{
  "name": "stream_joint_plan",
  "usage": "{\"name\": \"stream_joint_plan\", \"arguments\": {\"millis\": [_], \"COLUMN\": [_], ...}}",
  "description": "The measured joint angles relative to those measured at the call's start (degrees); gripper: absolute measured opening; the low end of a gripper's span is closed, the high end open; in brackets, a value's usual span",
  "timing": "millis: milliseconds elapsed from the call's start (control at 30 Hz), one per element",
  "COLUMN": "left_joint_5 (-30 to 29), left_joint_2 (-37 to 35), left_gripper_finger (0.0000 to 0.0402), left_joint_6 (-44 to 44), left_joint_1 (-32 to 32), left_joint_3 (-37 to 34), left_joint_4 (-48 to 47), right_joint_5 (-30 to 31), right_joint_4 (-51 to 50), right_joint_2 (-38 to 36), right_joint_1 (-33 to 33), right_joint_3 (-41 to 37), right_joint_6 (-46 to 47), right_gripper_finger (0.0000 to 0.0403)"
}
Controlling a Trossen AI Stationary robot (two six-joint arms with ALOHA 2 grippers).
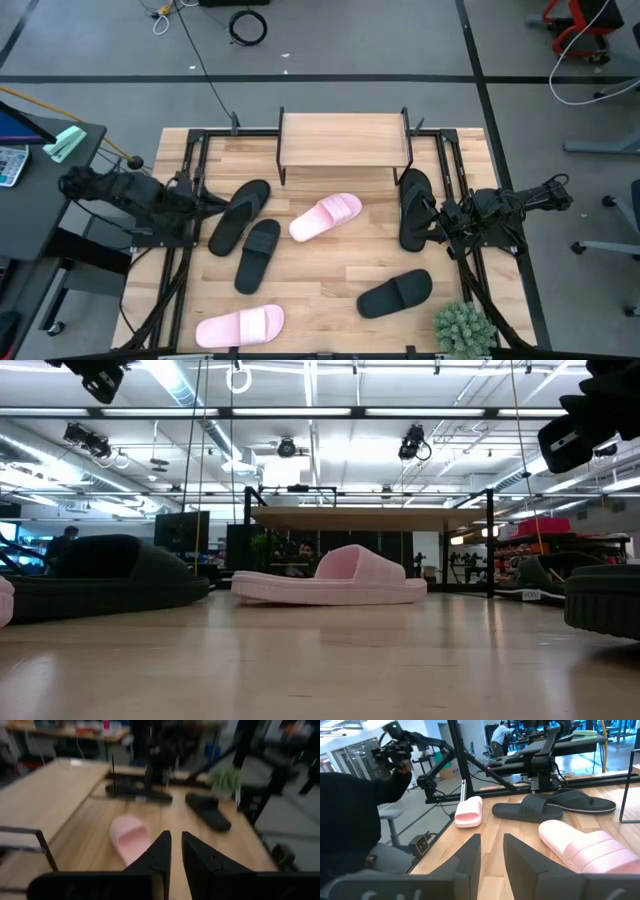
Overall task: Pick and place slides into the shelf
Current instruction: Put the top black slide on the shelf
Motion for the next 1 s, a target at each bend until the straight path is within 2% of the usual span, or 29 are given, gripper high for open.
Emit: {"name": "stream_joint_plan", "arguments": {"millis": [200, 467, 767, 1000], "left_joint_5": [4.32, 4.52, 3.84, -1.56], "left_joint_2": [16.05, 34.08, 46.33, 50.91], "left_gripper_finger": [0.0055, 0.0067, 0.0144, 0.0188], "left_joint_6": [4.42, 4.53, 3.32, 4.04], "left_joint_1": [-1.89, -5.85, -7.79, -8.08], "left_joint_3": [1.84, 1.88, 1.95, 1.95], "left_joint_4": [-1.10, -1.19, -0.11, -0.25], "right_joint_5": [0.00, 0.00, 0.00, 0.00], "right_joint_4": [0.02, 0.00, 0.02, 0.02], "right_joint_2": [0.01, 0.02, 0.00, 0.00], "right_joint_1": [0.00, 0.00, 0.00, 0.00], "right_joint_3": [0.00, 0.00, -0.02, 0.00], "right_joint_6": [-0.01, 0.00, 0.00, 0.00], "right_gripper_finger": [0.0090, 0.0090, 0.0090, 0.0090]}}
